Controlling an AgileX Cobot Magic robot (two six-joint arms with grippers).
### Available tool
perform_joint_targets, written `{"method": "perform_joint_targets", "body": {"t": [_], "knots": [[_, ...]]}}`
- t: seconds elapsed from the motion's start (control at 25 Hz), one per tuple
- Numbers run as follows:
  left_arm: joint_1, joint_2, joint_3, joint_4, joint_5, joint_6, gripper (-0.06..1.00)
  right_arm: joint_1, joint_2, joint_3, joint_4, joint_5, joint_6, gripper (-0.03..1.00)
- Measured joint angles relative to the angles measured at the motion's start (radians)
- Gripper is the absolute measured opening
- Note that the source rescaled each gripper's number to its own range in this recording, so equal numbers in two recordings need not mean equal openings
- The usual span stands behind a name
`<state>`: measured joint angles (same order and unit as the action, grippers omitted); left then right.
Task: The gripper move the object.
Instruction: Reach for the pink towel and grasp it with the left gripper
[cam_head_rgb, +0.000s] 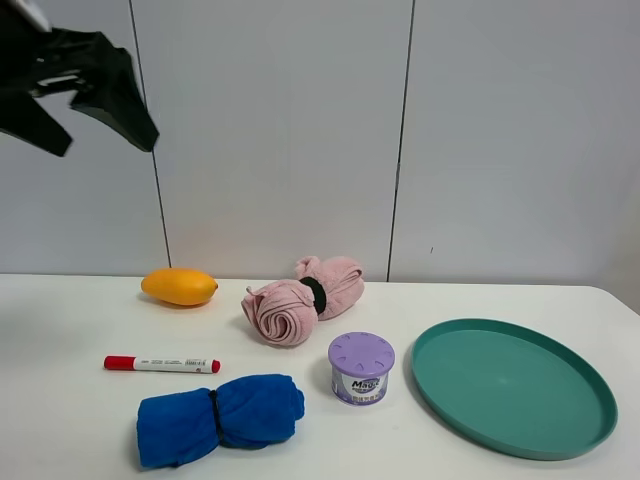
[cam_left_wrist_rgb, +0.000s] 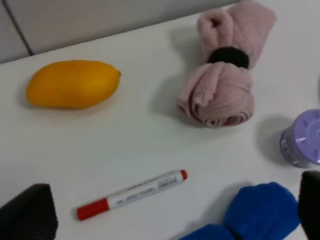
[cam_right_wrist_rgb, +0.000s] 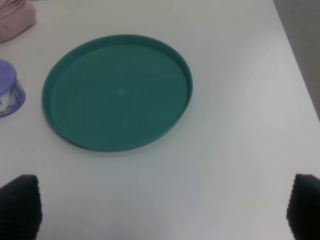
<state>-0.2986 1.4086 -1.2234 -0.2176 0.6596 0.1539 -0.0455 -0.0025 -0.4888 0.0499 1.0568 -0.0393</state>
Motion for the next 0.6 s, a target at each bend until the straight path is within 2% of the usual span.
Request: {"method": "perform_joint_targets", "body": {"t": [0.32,0.6], "knots": [[-0.121,0.246,-0.18,0.061,-0.007,0.0,0.96,0.0,0.0,0.0,0.0,0.0,0.0,1.0],[-0.177,0.412,-0.224,0.113,-0.022,-0.009,0.96,0.0,0.0,0.0,0.0,0.0,0.0,1.0]]}}
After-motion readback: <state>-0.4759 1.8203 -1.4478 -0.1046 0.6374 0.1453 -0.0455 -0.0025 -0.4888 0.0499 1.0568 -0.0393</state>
